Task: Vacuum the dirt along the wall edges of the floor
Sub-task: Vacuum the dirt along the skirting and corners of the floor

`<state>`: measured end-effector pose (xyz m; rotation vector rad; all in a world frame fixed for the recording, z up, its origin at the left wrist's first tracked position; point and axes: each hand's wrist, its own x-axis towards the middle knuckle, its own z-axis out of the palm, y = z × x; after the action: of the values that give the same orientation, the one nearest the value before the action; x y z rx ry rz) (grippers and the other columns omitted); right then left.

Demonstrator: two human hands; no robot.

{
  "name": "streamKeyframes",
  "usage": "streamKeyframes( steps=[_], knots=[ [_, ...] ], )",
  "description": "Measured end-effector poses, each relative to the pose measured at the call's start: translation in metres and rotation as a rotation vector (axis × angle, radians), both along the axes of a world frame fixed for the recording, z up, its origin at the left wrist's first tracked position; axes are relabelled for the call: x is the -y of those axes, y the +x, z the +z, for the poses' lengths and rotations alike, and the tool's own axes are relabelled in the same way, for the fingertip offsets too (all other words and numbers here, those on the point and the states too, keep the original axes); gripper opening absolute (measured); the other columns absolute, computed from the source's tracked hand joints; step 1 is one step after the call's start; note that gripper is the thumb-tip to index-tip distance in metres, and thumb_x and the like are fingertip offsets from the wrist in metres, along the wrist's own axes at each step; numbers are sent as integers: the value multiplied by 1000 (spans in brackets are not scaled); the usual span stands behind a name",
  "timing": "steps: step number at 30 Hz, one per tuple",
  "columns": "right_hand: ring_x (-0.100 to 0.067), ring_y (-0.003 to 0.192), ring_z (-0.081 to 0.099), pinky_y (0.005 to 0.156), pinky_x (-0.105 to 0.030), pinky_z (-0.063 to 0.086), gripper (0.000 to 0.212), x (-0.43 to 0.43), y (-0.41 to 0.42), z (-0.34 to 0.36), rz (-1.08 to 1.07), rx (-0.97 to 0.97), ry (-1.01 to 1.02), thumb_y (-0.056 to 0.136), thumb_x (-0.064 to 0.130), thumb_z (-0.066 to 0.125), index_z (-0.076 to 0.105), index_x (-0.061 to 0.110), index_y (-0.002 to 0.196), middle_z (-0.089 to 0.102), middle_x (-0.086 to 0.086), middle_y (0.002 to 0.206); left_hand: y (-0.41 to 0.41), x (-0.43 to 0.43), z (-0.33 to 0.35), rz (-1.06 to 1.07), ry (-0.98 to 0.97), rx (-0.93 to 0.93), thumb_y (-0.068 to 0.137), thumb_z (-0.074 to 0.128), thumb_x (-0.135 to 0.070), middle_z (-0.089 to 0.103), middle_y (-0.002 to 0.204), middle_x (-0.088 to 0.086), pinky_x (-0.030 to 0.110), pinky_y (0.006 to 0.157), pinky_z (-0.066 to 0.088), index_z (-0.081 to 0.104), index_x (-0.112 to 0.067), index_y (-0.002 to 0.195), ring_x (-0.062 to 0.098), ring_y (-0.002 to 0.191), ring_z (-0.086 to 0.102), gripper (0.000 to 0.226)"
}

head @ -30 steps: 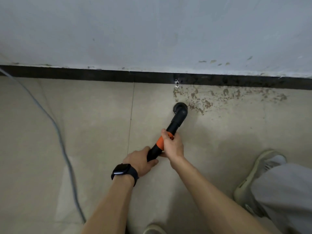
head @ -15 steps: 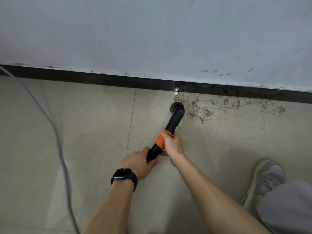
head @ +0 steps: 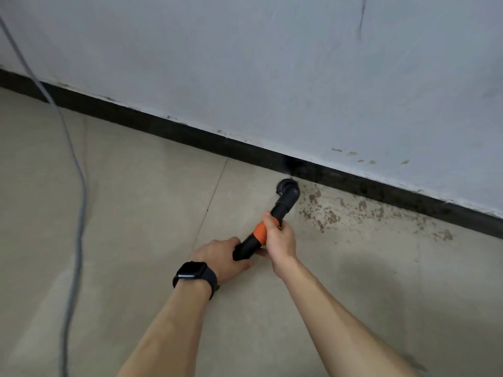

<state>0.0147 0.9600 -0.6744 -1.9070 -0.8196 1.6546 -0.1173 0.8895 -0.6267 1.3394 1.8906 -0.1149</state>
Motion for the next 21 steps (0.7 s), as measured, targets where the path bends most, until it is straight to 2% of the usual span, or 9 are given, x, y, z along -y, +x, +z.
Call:
streamKeyframes(
  steps=[2,5,7,11,14,17,21],
  knots=[
    [-31,98,71,81,-55,63,41,-4,4,2,16,-10,0,87,58,68,63,19,100,70,-9,105,8,-5,1,69,0,18,80,62,-59,58,84,-4,29,69,49,57,-31,106,20,80,58,39],
    [-33,97,72,65,-46,64,36,-15,9,6,-7,-76,-11,96,49,66,63,13,104,70,-13,106,22,-14,6,99,-14,15,83,63,-49,64,98,3,28,67,43,57,-27,106,23,83,59,32],
    [-32,94,73,59,-42,62,33,-22,13,8,5,-79,-36,97,47,64,62,14,102,72,-15,107,28,-16,6,94,-21,8,82,63,-39,65,103,5,29,70,47,57,-29,107,26,90,63,28],
    [-31,94,72,64,-49,64,31,-27,20,10,51,-120,-93,98,46,64,62,15,103,72,-14,109,29,-14,5,84,-28,-30,81,61,-24,66,108,5,31,77,52,57,-32,121,27,97,64,40],
    [-33,97,71,65,-51,64,32,-31,25,11,82,-167,-118,98,46,63,61,15,105,71,-16,113,35,-17,1,85,-12,-56,83,60,-19,66,108,5,28,72,49,57,-31,123,27,97,64,42],
    [-34,100,71,62,-49,64,35,-32,24,14,94,-170,-124,98,46,64,60,13,112,69,-17,118,36,-18,-2,89,-15,-80,83,61,-18,65,109,6,27,71,47,57,-30,123,28,97,64,42],
    [-28,95,69,57,-42,62,38,-31,21,19,144,-147,-120,100,46,61,57,12,117,65,-13,114,31,-14,0,94,-23,-106,83,60,-21,65,106,6,29,72,50,56,-30,124,28,95,64,42]
  ],
)
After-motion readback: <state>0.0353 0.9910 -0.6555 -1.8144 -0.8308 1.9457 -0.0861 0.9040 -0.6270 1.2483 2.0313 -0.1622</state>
